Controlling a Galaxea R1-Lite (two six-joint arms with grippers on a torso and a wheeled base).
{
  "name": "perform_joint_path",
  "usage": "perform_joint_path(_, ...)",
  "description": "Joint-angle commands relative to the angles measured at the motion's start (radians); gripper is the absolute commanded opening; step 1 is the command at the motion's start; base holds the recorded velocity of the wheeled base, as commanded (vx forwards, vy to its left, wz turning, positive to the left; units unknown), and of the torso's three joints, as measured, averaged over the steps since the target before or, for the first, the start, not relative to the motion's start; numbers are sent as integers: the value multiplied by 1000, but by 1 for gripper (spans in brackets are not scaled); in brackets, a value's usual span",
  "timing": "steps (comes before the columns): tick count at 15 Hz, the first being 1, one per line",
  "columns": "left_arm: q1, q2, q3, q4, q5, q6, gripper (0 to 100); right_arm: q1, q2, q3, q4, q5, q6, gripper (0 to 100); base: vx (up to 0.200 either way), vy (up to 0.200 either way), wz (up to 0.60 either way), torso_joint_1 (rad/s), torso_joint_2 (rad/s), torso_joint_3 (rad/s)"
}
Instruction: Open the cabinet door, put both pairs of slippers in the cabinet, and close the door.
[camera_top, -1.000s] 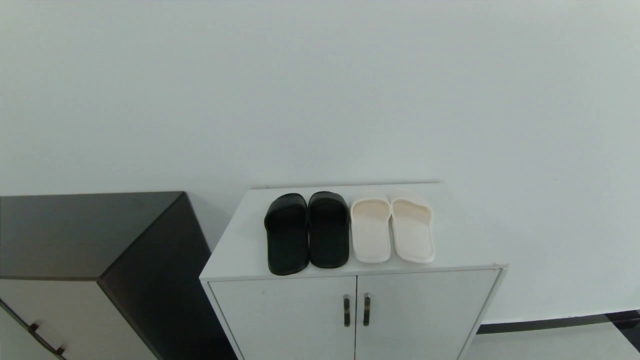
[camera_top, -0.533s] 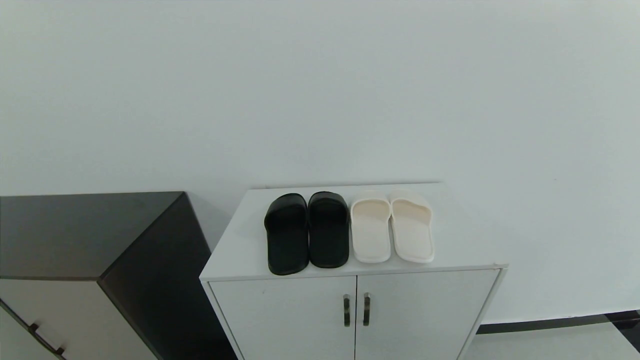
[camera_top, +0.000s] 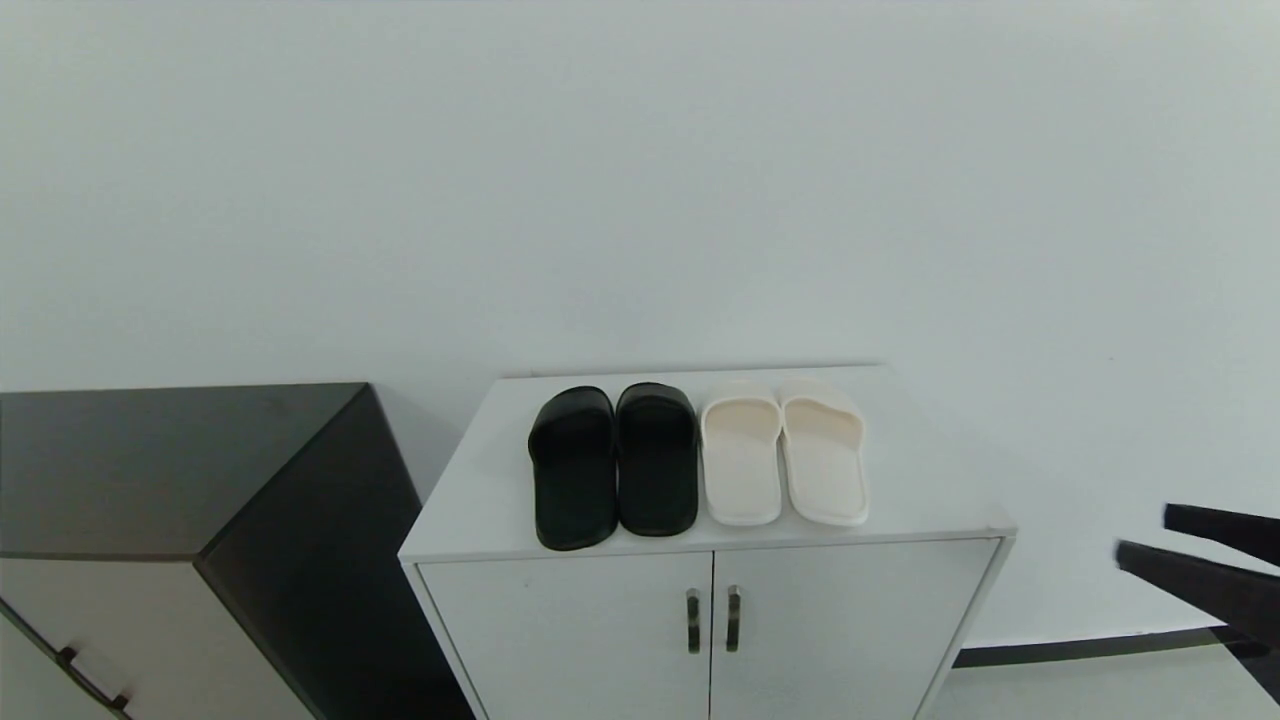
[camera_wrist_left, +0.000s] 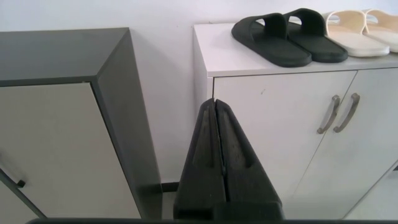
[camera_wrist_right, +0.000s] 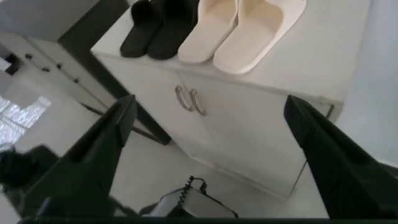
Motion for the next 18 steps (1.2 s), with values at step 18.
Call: perform_joint_path(18,0,0,0,0,0,0,0,254,1046,-609,-338,-814,93,100,0,0,0,0,0,0)
